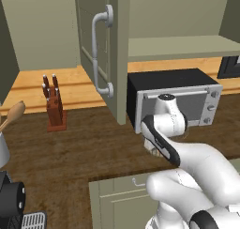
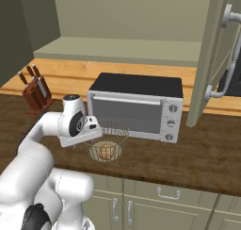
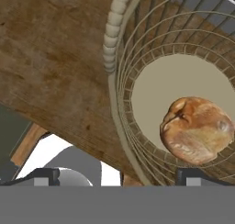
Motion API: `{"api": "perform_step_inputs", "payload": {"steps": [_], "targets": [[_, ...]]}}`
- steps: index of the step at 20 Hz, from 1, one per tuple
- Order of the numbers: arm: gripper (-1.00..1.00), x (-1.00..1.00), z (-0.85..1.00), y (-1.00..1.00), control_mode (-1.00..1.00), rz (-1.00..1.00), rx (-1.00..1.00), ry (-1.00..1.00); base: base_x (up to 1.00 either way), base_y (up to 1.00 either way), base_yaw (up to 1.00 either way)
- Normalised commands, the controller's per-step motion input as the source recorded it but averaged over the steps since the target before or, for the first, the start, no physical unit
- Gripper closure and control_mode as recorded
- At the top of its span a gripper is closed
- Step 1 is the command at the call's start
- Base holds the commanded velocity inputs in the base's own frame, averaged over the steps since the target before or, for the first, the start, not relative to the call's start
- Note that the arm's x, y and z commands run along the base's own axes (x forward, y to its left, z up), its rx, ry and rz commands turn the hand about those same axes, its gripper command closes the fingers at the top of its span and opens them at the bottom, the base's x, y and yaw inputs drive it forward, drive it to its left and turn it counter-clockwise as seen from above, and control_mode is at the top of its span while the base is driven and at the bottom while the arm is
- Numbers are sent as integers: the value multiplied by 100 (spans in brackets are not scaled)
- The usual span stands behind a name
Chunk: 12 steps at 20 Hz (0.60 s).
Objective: Open the cabinet, pick up the bread from the cabinet and place it in the basket. Then move the basket to the dining counter.
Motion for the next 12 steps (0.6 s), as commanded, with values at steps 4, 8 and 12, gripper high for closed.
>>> {"api": "perform_step_inputs", "payload": {"steps": [4,8,12], "targets": [[-100,21,-11,-12,-100,4,-6,0,0,0,0],[-100,31,-27,-13,-100,5,-4,0,0,0,0],[-100,26,-26,-14,-100,6,-3,1,0,0,0]]}}
